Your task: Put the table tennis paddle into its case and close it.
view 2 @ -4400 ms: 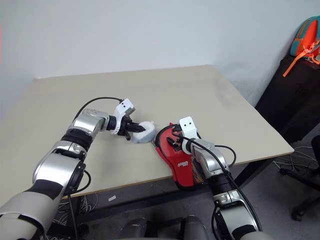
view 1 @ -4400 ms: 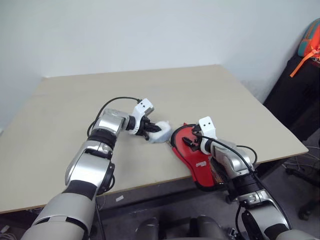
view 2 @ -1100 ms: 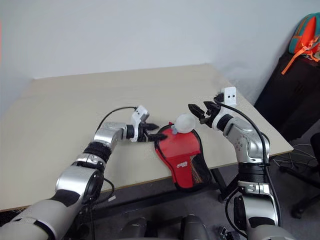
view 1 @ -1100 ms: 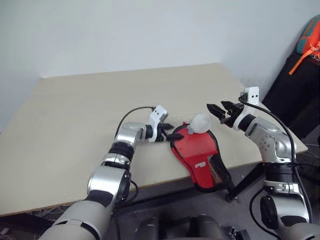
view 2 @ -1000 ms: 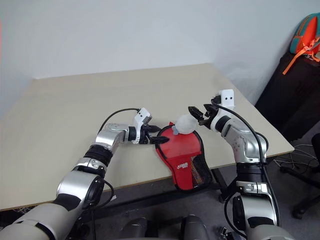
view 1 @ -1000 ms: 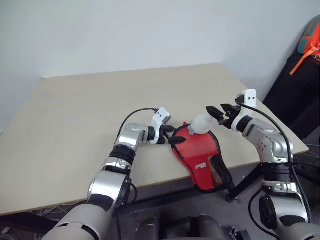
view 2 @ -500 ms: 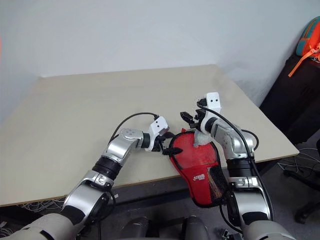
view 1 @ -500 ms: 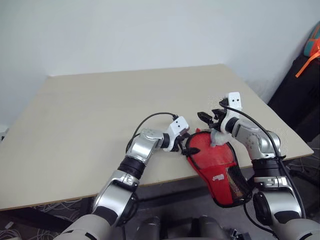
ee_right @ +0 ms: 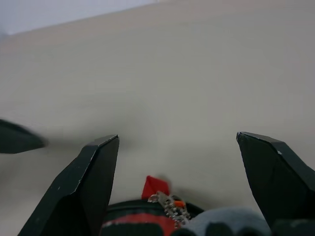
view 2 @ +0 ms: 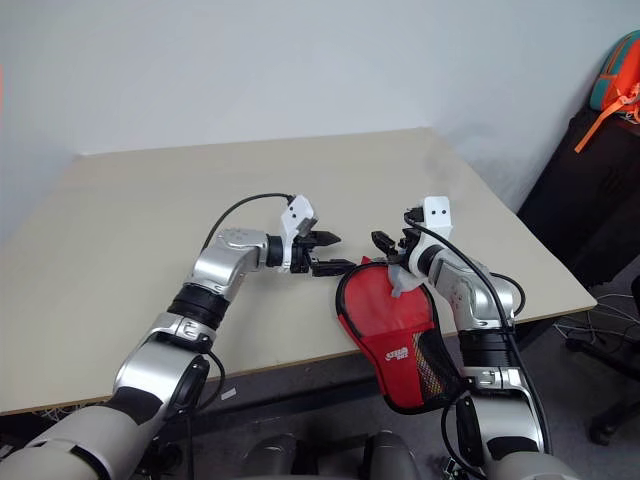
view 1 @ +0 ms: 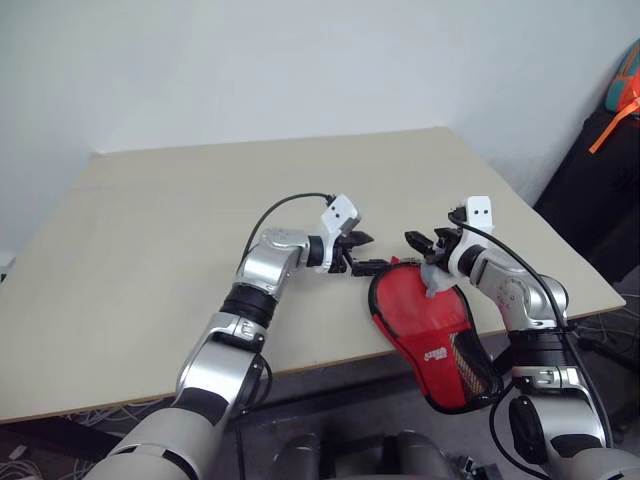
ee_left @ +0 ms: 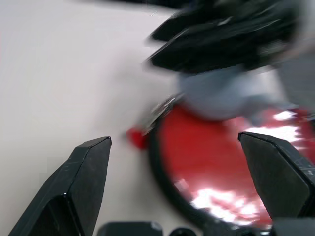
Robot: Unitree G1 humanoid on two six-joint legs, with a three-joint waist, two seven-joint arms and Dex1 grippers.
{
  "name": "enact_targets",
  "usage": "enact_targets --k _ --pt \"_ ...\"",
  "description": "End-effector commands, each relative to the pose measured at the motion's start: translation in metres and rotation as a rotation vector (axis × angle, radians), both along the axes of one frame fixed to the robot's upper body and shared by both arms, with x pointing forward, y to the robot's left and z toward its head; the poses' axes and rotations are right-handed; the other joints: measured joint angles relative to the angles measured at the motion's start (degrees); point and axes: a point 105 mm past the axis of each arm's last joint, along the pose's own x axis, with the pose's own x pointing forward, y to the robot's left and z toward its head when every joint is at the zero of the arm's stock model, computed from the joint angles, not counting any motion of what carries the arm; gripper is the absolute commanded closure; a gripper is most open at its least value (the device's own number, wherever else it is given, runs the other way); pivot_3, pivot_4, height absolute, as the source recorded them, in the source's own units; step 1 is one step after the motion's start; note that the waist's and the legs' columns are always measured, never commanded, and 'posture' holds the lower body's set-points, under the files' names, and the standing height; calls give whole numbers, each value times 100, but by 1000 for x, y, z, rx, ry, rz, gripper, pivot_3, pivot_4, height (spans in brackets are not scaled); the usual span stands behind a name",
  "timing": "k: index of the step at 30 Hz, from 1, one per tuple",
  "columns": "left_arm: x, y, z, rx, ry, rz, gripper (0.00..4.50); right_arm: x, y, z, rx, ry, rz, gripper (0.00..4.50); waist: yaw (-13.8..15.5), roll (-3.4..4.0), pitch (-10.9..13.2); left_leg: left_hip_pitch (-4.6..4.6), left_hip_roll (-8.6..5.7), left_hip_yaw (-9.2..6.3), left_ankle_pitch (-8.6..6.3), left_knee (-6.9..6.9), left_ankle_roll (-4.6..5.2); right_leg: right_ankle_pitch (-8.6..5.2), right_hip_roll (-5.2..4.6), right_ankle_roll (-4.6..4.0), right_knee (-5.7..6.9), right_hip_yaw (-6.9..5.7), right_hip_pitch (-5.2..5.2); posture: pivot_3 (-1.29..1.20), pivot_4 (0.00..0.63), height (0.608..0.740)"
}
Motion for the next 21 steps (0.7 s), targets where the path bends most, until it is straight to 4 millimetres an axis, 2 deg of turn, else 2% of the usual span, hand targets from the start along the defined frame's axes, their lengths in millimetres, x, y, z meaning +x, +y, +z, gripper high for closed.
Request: enact_targets --k 1,3,7,11,14,18,21 --pt "-15 -11 7 -15 -34 -96 46 6 -6 30 11 -95 -27 346 1 1 -1 1 0 0 0 0 0 0 0 0 0 0 1 0 0 740" --pt "-20 -15 2 10 -35 -122 46 7 -8 31 14 -93 -35 346 0 1 -1 1 0 0 0 0 1 0 1 0 1 0 1 0 0 740" --pt "-21 -28 -30 157 -112 -121 46 8 -15 32 6 -96 -66 346 6 2 0 1 0 0 -3 0 7 0 2 0 2 0 1 0 0 740" --pt "-29 -53 -51 158 -71 -143 46 7 -20 32 8 -94 -89 346 16 2 0 1 -2 -1 -14 2 26 0 0 0 1 0 3 0 0 740" --pt "-32 -64 -62 176 -49 -145 46 6 -21 33 6 -95 -91 346 8 3 0 0 -1 -1 -16 2 28 0 0 1 0 1 0 0 0 740" --pt "-30 -66 -83 261 0 -102 46 4 -25 36 0 -101 -100 346 4 3 0 0 0 -3 -16 0 29 -1 3 1 0 1 -1 0 0 740" --pt "-32 -63 -91 290 46 -103 46 0 -29 39 -4 -92 -98 346 5 3 0 1 0 -7 -17 4 32 -1 2 1 0 -1 4 0 0 740"
